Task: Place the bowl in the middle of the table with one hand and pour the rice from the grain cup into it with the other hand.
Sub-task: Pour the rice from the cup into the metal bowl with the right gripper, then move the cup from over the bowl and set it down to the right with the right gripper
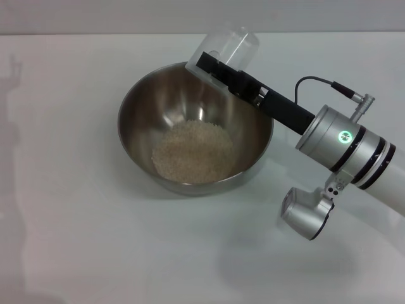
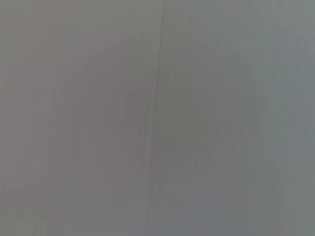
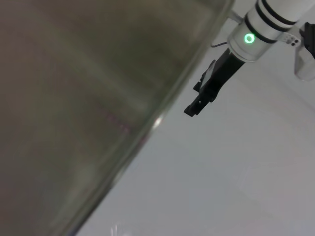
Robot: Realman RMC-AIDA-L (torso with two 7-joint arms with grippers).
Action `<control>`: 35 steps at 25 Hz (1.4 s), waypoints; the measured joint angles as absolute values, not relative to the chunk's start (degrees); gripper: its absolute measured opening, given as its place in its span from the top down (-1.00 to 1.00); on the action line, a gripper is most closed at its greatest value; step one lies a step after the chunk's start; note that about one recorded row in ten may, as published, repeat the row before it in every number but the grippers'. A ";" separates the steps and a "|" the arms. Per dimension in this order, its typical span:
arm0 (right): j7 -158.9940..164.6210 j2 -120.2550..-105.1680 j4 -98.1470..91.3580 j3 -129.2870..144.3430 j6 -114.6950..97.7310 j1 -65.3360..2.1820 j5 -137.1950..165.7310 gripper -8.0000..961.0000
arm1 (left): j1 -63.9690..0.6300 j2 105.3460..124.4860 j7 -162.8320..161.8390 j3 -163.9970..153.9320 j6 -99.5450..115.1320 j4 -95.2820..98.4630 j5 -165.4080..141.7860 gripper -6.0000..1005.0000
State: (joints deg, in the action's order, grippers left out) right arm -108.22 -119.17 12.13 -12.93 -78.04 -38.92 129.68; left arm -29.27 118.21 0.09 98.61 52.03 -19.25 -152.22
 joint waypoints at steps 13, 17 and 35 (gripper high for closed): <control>-111.70 -119.28 12.66 -12.93 -78.35 -38.80 129.68 0.95 | -29.04 118.21 -0.32 98.61 52.11 -19.25 -152.32 -0.68; -112.47 -119.36 12.77 -12.81 -78.56 -38.69 129.68 0.95 | -28.97 118.21 -0.41 98.61 52.12 -19.25 -152.32 -0.68; -100.24 -119.52 21.22 -19.95 -75.32 -35.02 127.40 0.95 | -29.25 118.29 -0.44 98.45 52.12 -19.25 -152.31 -0.68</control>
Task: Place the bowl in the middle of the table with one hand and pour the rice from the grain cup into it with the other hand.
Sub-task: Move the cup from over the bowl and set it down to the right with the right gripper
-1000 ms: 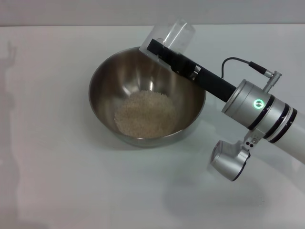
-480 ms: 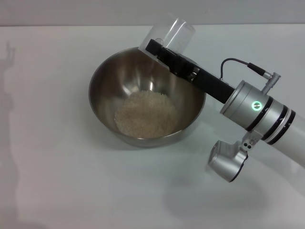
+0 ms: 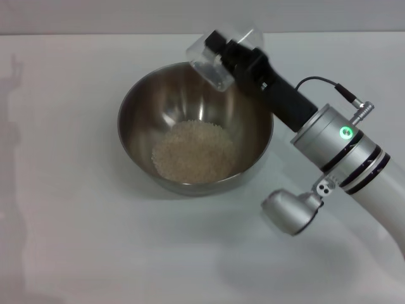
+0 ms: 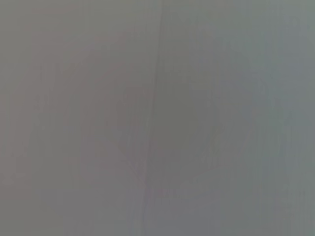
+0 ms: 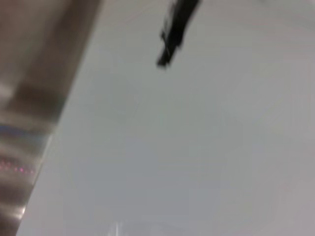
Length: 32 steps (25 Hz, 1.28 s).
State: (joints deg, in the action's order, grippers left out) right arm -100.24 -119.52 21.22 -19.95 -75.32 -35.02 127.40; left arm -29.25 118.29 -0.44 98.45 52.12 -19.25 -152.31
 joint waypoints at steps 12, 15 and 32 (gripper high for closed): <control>-84.10 -119.62 32.55 -21.94 -72.68 -33.42 102.95 0.95 | -29.41 118.21 -0.44 98.06 52.08 -19.92 -152.31 -0.68; -74.87 -119.62 32.98 -23.11 -73.02 -32.98 102.66 0.95 | -29.43 118.22 -0.49 98.07 52.10 -19.94 -152.31 -0.68; -46.75 -119.61 34.58 -32.44 -64.39 -28.12 87.18 0.95 | -29.50 118.31 -0.10 97.37 52.12 -20.05 -152.49 -0.68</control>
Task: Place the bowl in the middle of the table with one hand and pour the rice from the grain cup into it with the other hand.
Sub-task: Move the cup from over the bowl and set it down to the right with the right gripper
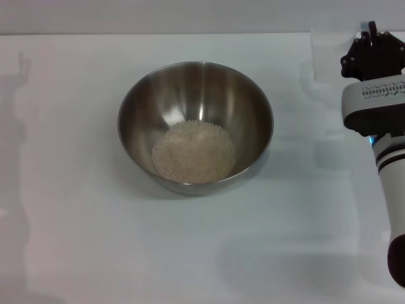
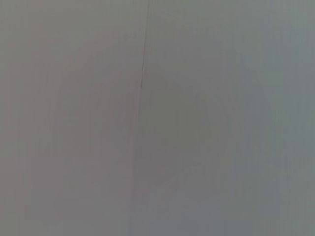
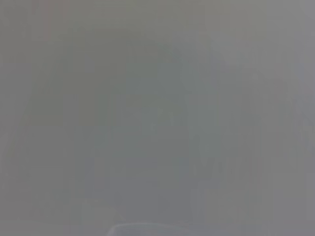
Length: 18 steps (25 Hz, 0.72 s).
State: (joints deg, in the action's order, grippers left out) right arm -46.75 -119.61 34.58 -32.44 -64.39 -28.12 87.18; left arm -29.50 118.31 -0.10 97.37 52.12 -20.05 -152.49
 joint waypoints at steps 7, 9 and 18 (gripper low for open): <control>-40.47 -119.52 32.31 -32.49 -60.16 -28.19 82.16 0.95 | -29.64 118.31 -0.05 96.56 52.08 -20.04 -152.49 -0.68; -38.64 -119.46 30.64 -32.51 -58.28 -28.48 80.53 0.95 | -29.64 118.30 -0.05 96.42 52.08 -20.04 -152.49 -0.68; -35.53 -119.44 27.85 -30.32 -56.56 -28.23 81.82 0.95 | -29.78 118.30 0.10 96.32 52.11 -20.04 -154.11 -0.68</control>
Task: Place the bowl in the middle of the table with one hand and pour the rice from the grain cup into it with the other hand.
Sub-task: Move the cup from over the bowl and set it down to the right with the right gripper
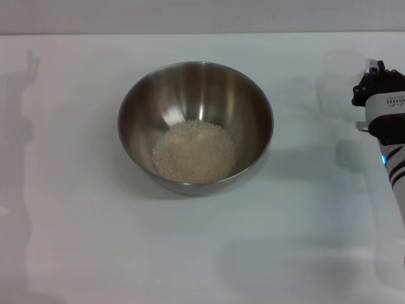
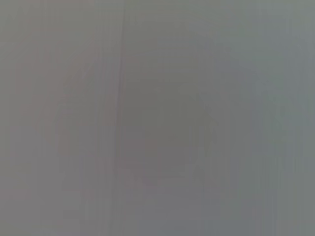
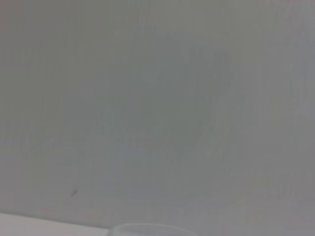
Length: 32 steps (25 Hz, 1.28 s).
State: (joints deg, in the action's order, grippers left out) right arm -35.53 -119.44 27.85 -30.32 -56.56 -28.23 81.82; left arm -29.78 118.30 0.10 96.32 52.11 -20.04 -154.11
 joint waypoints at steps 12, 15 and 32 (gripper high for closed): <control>-35.11 -119.44 25.51 -30.36 -53.77 -28.30 81.94 0.95 | -30.15 118.30 0.17 96.33 51.84 -19.92 -154.52 -0.68; -35.09 -119.44 25.00 -30.52 -53.00 -28.52 81.94 0.95 | -30.15 118.30 0.18 96.33 51.83 -19.94 -154.52 -0.68; -35.13 -119.58 25.15 -30.24 -55.24 -26.04 86.00 0.78 | -30.33 118.38 0.18 96.33 52.11 -19.95 -154.51 -0.68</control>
